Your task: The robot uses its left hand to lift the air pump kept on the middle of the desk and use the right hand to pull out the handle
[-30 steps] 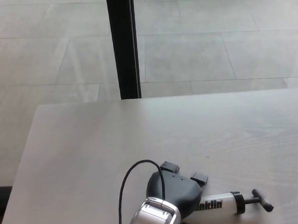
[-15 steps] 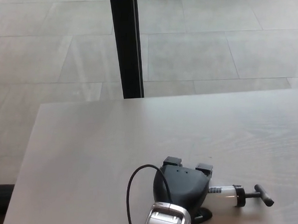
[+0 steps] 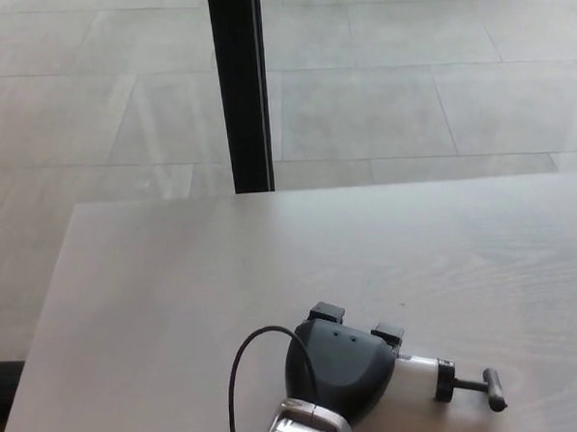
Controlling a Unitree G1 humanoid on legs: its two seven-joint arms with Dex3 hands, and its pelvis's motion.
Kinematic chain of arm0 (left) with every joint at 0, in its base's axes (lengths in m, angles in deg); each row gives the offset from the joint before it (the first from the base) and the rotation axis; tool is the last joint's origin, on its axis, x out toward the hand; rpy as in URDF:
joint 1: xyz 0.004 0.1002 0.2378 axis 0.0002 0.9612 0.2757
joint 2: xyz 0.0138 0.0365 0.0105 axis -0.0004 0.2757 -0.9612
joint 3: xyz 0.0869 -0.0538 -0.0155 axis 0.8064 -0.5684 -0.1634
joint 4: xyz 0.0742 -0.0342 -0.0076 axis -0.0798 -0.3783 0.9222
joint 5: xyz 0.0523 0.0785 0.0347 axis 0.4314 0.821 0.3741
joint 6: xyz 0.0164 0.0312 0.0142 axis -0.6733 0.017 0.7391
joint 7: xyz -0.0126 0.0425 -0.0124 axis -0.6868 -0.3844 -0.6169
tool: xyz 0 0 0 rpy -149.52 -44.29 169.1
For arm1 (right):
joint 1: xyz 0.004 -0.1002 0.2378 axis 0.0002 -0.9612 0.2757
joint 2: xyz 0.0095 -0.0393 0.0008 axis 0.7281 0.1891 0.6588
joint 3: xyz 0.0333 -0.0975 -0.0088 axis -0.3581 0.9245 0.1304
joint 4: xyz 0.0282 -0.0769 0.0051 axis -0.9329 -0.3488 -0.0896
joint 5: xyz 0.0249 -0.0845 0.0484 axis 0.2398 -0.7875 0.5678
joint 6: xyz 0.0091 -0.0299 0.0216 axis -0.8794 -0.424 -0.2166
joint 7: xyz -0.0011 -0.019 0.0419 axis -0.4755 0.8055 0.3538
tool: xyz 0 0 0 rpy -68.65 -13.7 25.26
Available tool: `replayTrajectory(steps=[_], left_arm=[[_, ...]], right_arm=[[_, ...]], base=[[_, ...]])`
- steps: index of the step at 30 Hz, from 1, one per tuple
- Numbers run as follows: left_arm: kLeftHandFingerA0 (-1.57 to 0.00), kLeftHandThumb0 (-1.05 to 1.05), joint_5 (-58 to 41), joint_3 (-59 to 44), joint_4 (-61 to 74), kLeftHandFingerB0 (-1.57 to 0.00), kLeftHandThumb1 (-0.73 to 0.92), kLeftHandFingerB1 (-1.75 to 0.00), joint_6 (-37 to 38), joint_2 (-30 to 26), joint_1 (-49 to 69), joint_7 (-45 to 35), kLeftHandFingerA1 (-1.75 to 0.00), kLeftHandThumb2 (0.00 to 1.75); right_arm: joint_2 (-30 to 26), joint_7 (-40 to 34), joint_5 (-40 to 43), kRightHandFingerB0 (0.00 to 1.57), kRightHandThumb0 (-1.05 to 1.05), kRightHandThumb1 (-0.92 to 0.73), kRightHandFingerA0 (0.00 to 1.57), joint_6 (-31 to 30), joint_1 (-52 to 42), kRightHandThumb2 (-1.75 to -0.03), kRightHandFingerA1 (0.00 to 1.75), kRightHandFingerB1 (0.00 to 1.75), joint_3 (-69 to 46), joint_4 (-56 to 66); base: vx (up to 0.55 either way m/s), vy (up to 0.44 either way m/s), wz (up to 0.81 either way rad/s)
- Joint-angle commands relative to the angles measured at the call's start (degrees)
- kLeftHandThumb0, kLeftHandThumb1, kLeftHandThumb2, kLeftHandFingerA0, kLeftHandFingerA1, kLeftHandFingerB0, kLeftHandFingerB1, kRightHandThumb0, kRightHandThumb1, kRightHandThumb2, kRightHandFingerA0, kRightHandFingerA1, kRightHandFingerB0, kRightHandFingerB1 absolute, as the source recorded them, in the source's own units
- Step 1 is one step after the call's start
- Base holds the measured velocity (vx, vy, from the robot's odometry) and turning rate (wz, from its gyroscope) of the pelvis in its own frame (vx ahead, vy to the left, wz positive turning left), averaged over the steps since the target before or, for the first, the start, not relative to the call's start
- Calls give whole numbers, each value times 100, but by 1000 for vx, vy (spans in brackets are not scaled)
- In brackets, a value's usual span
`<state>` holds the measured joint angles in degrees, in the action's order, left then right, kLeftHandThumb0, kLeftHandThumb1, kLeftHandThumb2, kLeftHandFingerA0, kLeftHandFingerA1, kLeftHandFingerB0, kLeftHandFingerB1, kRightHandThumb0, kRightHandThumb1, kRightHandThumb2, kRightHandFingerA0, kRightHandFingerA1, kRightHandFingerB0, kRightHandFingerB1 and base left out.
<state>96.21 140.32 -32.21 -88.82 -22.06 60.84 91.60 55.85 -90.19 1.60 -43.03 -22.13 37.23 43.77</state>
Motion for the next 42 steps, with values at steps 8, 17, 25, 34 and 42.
replayTrajectory(steps=[8, 17, 25, 34, 42], left_arm=[[-77, -22, -359, -1198, -212, -67, 77, -141, 1217, -378, 509, 603, -175, 81], [-85, -13, -733, -2478, -199, -55, 67, -171, 1308, -71, -313, 571, -175, 101], [-89, -14, -1016, -3070, 156, -66, 58, -169, 1557, 75, -809, 316, -175, 104], [-87, -14, -913, -2951, 470, -69, 62, -158, 1482, 228, -601, 225, -175, 88], [-84, -13, -652, -2554, 472, -68, 62, -157, 1484, 59, -256, 258, -175, 91]], right_arm=[[-63, 154, -163, 66, -55, -77, 75, -13, -136, -62, 93, 52, 41, 32], [-204, 757, -295, 46, -49, -67, 67, 605, -302, -60, 87, 39, 365, -128], [-400, 385, -1438, 40, -26, -59, 51, 1096, -343, -57, 85, 40, 1138, -493], [-775, 748, -2009, 23, -51, -41, 26, 1054, -224, -75, 61, 43, 2017, -463], [-819, 606, -2345, 35, -49, -52, 43, 1198, 57, -57, 67, 33, 2239, -648]], base=[[0, 0, 0], [0, 0, 0], [0, 0, 0], [0, 0, 0], [0, 0, 0]])
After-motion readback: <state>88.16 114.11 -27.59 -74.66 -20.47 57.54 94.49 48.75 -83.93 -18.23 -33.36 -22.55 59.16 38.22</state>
